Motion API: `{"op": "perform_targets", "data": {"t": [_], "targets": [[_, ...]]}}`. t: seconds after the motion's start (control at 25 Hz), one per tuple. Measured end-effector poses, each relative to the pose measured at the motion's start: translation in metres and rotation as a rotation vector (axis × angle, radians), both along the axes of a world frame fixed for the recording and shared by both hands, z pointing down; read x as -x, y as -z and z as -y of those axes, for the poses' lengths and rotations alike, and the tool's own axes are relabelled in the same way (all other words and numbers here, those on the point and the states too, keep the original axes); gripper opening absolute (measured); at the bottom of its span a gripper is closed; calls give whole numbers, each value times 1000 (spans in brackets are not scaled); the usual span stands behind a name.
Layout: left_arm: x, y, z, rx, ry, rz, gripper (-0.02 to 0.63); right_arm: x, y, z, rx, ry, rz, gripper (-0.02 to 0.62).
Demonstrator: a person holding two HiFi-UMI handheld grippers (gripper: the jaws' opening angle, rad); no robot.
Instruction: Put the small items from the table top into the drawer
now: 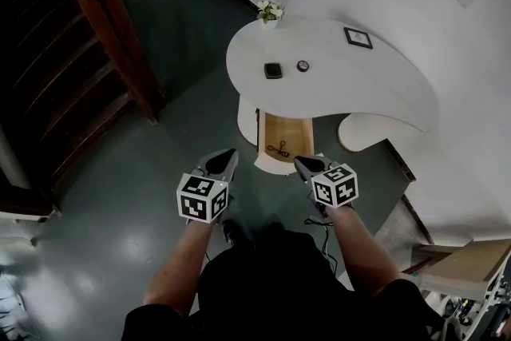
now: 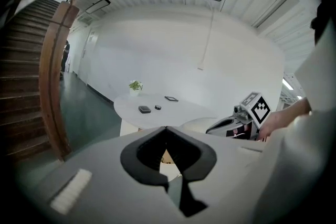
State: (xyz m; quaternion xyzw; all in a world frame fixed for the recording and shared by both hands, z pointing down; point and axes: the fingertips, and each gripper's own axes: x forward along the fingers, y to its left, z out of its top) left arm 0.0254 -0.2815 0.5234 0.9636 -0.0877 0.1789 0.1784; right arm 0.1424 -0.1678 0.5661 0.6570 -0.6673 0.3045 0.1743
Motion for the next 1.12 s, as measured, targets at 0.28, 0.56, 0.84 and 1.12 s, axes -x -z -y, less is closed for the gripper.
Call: {"op": "perform_targets", "data": {"t": [0.28, 0.56, 0.84, 1.12], "targets": [[-21, 38, -25, -65, -10, -6, 12, -26, 60, -31, -169, -44, -29, 12], [-39, 87, -47, -138, 21, -46, 12, -44, 123, -68, -354, -58, -23, 12], [-44, 130, -60, -195, 80, -113, 11, -58, 183, -95, -514, -60, -53, 11], [-44, 147, -67, -233, 105, -140, 11, -59, 208, -101, -582, -48, -90, 11]]}}
